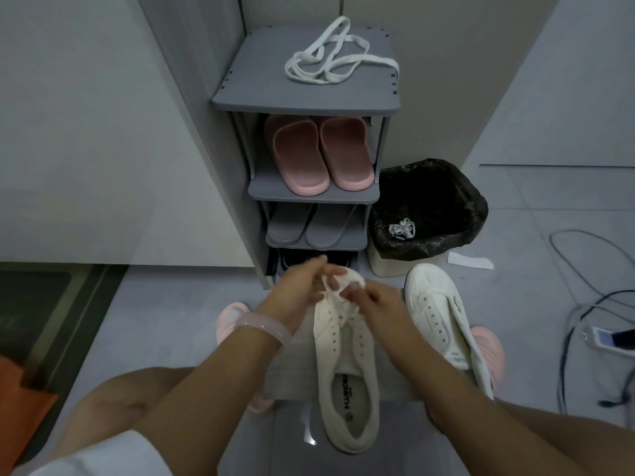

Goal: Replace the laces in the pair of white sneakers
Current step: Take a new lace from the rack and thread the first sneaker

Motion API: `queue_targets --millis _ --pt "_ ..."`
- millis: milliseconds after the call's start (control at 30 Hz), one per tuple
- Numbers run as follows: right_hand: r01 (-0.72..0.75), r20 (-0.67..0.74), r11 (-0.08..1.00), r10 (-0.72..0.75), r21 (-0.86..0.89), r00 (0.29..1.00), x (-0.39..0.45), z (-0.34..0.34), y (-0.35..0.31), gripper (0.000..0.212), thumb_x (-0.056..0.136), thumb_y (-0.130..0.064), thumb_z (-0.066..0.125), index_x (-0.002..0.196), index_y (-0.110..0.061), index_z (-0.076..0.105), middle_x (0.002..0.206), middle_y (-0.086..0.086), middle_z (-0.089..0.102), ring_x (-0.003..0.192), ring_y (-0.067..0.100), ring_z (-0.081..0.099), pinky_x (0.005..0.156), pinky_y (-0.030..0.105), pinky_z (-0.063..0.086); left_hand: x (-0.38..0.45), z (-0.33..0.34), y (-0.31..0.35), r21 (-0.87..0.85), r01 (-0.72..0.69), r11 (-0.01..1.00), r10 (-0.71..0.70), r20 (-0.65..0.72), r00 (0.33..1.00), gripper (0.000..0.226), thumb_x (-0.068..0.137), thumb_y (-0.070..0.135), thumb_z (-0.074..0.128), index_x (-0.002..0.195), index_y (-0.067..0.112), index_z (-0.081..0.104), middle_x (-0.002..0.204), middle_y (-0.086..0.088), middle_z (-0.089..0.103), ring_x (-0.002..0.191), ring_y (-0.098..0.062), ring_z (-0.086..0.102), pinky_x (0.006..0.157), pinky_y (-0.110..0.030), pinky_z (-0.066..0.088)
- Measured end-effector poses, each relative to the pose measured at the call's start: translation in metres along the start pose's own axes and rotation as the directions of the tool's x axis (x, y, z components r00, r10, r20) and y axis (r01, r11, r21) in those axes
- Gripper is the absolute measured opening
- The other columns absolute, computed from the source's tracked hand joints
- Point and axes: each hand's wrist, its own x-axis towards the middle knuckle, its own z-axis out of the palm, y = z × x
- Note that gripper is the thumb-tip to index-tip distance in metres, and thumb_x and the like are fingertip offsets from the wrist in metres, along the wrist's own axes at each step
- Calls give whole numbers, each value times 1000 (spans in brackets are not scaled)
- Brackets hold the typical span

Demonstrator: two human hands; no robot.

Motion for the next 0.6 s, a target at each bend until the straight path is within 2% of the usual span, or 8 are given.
queue_targets --millis 67,167,233,267,333,433,500,600 --pt "-80 -88 958 108 276 990 5 -16 -12 31 97 -24 43 75 -21 65 79 -2 67 78 12 61 76 25 48 2 -16 15 -241 -59 969 31 -118 993 34 95 20 40 72 8 62 55 1 52 57 -11 56 54 -19 48" --pt "-7 -185 791 152 612 971 15 -51 -30 32 100 -20 38 76 -15 58 62 -7 65 63 5 62 66 20 50 4 -48 36 -345 -184 920 43 -379 924 25 90 11 44 67 10 53 38 6 47 42 -7 50 43 -15 43" --pt "42 -234 747 154 663 960 19 -70 -36 29 100 -21 37 78 -16 55 54 -8 58 53 3 56 63 22 47 4 -63 40 -137 -170 976 89 -464 881 17 89 12 47 74 13 56 60 2 60 63 -14 56 58 -21 44" --pt "40 -246 760 160 649 956 20 -74 -37 28 101 -23 36 81 -17 55 53 -8 56 50 3 53 62 22 46 5 -66 37 53 -124 991 134 -490 862 10 89 13 50 84 14 59 88 -3 63 82 -19 56 70 -24 43" --pt "10 -243 798 172 603 955 18 -73 -37 30 101 -28 33 86 -17 55 55 -6 55 49 4 51 58 22 46 4 -59 25 411 -81 908 303 -509 805 23 87 11 56 110 14 60 132 -14 40 117 -26 43 93 -25 37" --pt "-35 -140 791 151 611 979 10 -57 -37 33 101 -28 34 87 -12 59 62 -2 62 57 7 58 61 20 51 -3 -23 10 557 -320 766 507 -218 834 34 87 5 59 120 5 55 128 -19 47 122 -27 45 97 -22 35" --pt "-55 -58 763 121 644 991 4 -44 -39 28 100 -21 38 89 -10 62 70 1 66 65 10 63 67 22 54 -11 5 -1 434 -361 825 331 146 932 34 91 10 55 124 14 49 120 -9 58 111 -17 55 89 -21 44" --pt "-74 -8 680 117 729 993 2 -37 -44 29 100 -18 38 85 -9 61 61 -3 61 54 6 58 55 18 52 -20 28 -15 412 -376 830 155 477 865 12 93 19 53 101 27 51 92 -1 65 87 -4 62 83 -21 48"
